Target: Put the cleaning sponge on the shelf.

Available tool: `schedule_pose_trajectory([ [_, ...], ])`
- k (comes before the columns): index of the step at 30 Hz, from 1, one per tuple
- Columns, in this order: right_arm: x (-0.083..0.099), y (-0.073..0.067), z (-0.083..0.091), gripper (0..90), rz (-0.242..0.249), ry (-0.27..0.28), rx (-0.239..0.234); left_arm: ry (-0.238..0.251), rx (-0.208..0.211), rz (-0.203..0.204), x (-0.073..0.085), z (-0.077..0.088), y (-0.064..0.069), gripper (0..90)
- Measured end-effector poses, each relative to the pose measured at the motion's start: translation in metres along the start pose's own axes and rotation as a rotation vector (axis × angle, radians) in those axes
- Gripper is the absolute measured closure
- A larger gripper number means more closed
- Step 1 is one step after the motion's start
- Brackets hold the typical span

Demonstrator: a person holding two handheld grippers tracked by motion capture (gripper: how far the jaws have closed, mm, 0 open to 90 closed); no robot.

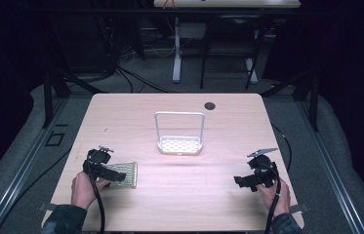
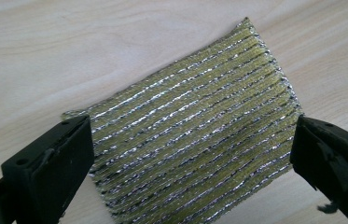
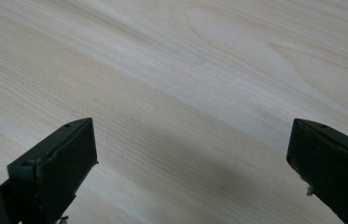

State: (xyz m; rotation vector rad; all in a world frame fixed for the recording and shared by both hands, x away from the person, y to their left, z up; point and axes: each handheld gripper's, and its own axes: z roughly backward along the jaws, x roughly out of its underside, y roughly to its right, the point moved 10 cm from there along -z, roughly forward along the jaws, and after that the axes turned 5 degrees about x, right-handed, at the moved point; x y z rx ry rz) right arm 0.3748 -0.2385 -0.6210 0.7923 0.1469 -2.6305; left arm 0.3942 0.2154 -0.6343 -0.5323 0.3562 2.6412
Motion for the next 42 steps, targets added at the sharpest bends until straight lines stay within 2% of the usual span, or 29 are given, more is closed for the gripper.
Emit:
schedule_pose_trajectory([
  [3,0.0002,0.0004,0.0004,1.2,-0.005,-0.001,-0.002,-0.044,-0.002,-0.008,0.0041,-0.0072,0.0007,0.1],
  [6,0.0007,0.0006,0.0004,1.3,-0.006,-0.002,-0.002,-0.061,-0.033,0.001,0.0070,-0.0093,-0.0034,0.2],
  [10,-0.0001,0.0009,0.0022,1.6,-0.008,0.006,-0.002,-0.066,-0.047,-0.010,0.0083,-0.0112,-0.0041,1.6],
  [17,0.0004,0.0015,0.0031,1.9,-0.015,0.006,-0.003,-0.058,-0.063,0.002,0.0087,-0.0109,-0.0045,7.5],
  [21,-0.0006,0.0036,0.0052,2.5,-0.018,0.016,0.002,-0.047,-0.071,0.006,0.0084,-0.0091,-0.0068,15.8],
  [28,-0.0010,0.0042,0.0063,3.0,-0.024,0.020,0.004,-0.024,-0.076,0.007,0.0072,-0.0071,-0.0082,25.3],
  [31,-0.0007,0.0033,0.0059,3.1,-0.016,0.018,0.003,-0.019,-0.087,0.007,0.0066,-0.0065,-0.0085,31.1],
  [32,-0.0008,0.0035,0.0060,3.3,-0.015,0.016,0.003,-0.017,-0.089,0.009,0.0063,-0.0064,-0.0082,36.5],
  [34,-0.0007,0.0034,0.0055,3.4,-0.017,0.017,0.003,-0.009,-0.094,0.006,0.0055,-0.0061,-0.0071,39.0],
  [36,-0.0003,0.0031,0.0052,3.6,-0.015,0.015,0.002,-0.009,-0.096,-0.018,0.0046,-0.0055,-0.0057,46.9],
  [42,-0.0005,0.0030,0.0056,3.8,-0.014,0.016,0.001,0.010,-0.095,-0.054,0.0023,-0.0041,-0.0042,56.1],
])
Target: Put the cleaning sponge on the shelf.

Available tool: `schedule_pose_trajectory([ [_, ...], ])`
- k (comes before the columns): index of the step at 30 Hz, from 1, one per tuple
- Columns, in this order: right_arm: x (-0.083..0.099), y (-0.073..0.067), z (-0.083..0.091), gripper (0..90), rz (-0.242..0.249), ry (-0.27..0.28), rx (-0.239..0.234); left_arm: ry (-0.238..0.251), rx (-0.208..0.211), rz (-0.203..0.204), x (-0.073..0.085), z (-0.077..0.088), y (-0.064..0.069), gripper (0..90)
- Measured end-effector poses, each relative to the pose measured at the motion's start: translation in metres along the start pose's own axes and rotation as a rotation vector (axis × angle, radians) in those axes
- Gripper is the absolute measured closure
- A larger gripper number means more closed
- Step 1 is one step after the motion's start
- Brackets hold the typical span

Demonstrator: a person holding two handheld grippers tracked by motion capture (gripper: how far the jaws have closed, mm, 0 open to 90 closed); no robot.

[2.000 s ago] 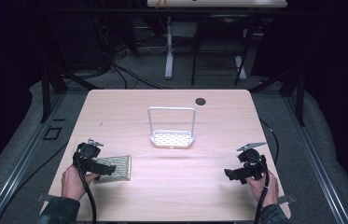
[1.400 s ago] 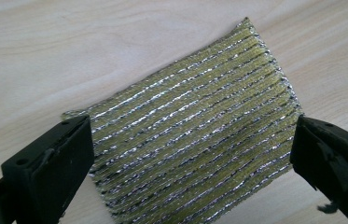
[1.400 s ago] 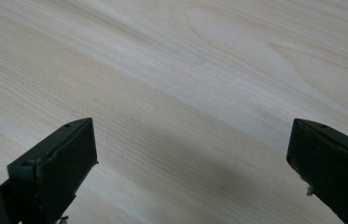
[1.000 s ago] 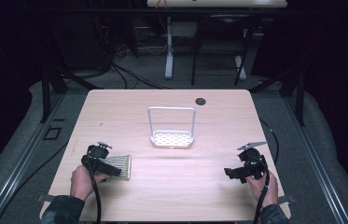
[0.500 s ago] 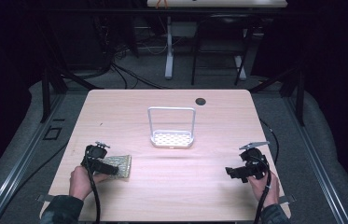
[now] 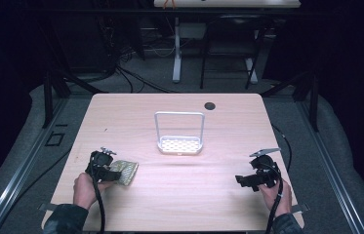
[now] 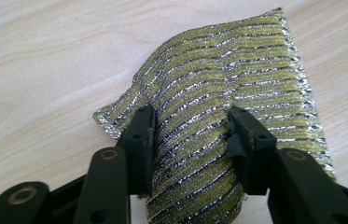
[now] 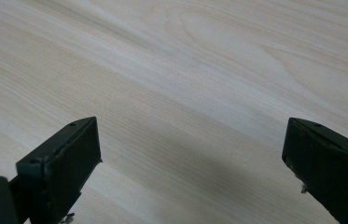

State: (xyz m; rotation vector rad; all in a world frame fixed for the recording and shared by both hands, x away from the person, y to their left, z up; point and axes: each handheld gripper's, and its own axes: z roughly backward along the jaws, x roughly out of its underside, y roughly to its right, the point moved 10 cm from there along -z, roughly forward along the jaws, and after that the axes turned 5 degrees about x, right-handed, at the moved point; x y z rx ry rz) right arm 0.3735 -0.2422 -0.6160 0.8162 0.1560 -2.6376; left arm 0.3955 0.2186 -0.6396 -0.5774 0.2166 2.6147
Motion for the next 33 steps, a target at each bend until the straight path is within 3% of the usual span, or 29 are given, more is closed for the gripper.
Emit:
schedule_pose_trajectory([
  [4,0.000,0.001,0.000,4.1,0.000,0.001,-0.001,0.021,0.008,-0.020,-0.002,0.002,0.002,59.5],
  [15,0.000,0.002,0.000,4.2,-0.002,0.000,0.000,0.058,0.026,-0.021,-0.007,0.012,0.002,59.9],
  [21,0.001,0.003,0.000,4.2,-0.007,-0.003,0.001,0.105,0.047,-0.031,-0.013,0.024,0.009,59.7],
  [30,0.001,0.002,0.001,4.9,0.009,-0.001,0.004,0.124,0.077,-0.041,-0.017,0.031,0.018,59.3],
  [33,0.001,0.001,0.001,5.2,0.013,-0.005,0.002,0.125,0.086,-0.062,-0.018,0.031,0.022,59.2],
])
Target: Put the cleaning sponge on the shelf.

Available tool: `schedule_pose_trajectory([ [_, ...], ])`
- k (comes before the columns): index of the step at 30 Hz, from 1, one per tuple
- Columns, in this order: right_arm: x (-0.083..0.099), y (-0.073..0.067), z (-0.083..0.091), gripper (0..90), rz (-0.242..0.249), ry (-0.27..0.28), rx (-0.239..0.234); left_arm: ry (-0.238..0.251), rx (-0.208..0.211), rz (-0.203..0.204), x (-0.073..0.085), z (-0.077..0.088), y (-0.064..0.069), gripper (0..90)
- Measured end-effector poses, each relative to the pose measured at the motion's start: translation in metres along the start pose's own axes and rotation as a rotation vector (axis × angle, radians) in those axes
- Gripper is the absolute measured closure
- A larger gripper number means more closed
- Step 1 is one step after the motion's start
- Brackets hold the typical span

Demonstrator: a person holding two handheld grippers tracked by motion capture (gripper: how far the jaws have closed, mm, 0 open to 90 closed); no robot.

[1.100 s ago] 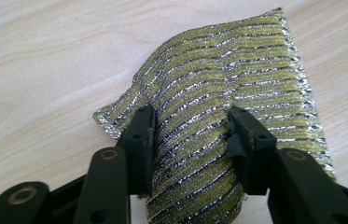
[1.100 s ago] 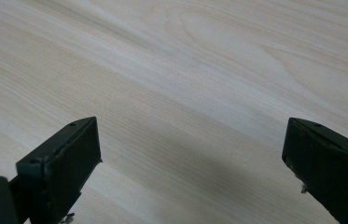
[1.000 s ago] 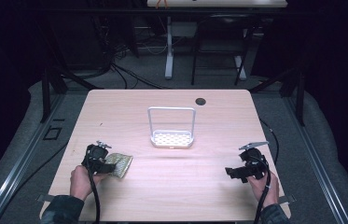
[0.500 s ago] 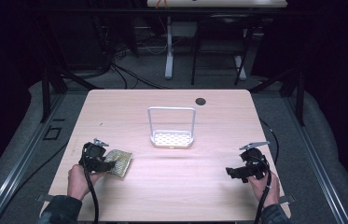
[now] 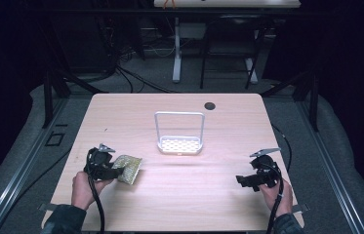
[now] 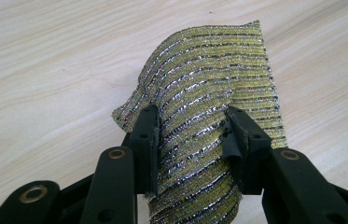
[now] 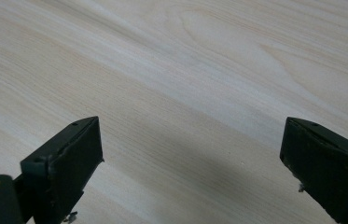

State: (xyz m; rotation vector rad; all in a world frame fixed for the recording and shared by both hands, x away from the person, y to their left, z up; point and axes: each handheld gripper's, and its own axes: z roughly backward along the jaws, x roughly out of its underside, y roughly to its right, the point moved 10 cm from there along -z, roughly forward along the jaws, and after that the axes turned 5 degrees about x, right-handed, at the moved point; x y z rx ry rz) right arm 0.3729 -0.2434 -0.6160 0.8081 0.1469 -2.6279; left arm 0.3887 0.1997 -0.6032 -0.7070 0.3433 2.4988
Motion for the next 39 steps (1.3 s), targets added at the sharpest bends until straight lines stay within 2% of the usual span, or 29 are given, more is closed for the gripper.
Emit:
schedule_pose_trajectory([
  [16,0.002,-0.002,-0.002,6.4,0.026,-0.012,0.000,0.033,0.027,-0.020,-0.009,0.001,0.011,59.2],
  [23,0.002,-0.001,-0.001,6.5,0.022,-0.006,0.001,0.035,0.036,-0.048,-0.016,-0.001,0.020,59.2],
  [24,0.002,-0.001,-0.001,6.5,0.022,-0.006,0.001,0.042,0.040,-0.039,-0.018,-0.002,0.021,59.2],
  [29,0.001,-0.002,-0.003,6.5,0.021,-0.008,0.002,0.045,0.043,-0.050,-0.023,-0.004,0.024,59.2],
  [31,0.001,-0.003,-0.003,6.4,0.032,-0.009,0.001,0.041,0.049,-0.039,-0.024,-0.007,0.026,59.2],
  [34,-0.001,-0.003,-0.001,6.5,0.025,0.004,0.004,0.043,0.053,-0.054,-0.027,-0.008,0.031,59.1],
  [36,0.001,-0.003,-0.001,6.5,0.032,-0.009,0.006,0.043,0.057,-0.060,-0.028,-0.008,0.034,59.1],
  [39,0.001,-0.002,-0.001,6.5,0.031,-0.008,0.007,0.051,0.063,-0.052,-0.029,-0.008,0.036,58.9],
])
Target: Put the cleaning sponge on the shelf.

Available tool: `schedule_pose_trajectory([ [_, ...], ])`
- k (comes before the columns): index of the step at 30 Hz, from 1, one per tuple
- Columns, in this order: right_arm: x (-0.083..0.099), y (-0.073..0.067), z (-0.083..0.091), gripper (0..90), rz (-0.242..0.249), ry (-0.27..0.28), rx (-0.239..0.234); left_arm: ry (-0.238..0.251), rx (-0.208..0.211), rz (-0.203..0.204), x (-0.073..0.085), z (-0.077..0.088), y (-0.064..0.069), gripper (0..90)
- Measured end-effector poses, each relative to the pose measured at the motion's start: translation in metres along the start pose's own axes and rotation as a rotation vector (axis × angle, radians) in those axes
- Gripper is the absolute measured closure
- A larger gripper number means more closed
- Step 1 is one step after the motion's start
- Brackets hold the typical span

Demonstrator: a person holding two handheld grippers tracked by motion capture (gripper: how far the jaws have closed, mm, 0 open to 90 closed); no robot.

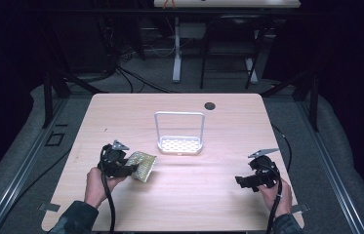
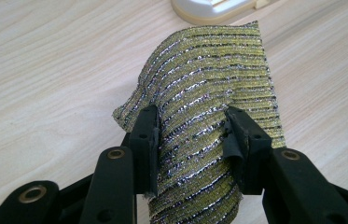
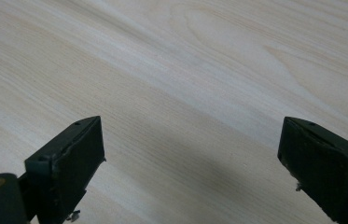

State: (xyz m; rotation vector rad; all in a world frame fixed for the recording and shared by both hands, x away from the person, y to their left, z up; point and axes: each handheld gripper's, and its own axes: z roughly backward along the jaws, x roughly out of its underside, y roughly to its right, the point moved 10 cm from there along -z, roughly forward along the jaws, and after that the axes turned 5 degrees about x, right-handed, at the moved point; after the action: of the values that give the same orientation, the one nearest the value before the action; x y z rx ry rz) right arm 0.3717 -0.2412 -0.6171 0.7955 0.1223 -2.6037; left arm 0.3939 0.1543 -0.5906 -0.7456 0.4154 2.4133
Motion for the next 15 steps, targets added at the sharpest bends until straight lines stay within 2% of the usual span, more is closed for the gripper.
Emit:
schedule_pose_trajectory([
  [5,-0.002,0.001,0.002,6.7,-0.009,0.018,0.003,0.014,0.005,-0.002,-0.008,-0.001,0.006,58.6],
  [10,-0.001,0.000,0.001,6.7,0.001,0.013,0.000,0.016,0.009,-0.009,-0.013,-0.005,0.013,58.3],
  [15,0.000,0.000,0.000,6.8,-0.009,0.009,-0.003,0.023,0.022,-0.021,-0.019,-0.007,0.021,58.2],
])
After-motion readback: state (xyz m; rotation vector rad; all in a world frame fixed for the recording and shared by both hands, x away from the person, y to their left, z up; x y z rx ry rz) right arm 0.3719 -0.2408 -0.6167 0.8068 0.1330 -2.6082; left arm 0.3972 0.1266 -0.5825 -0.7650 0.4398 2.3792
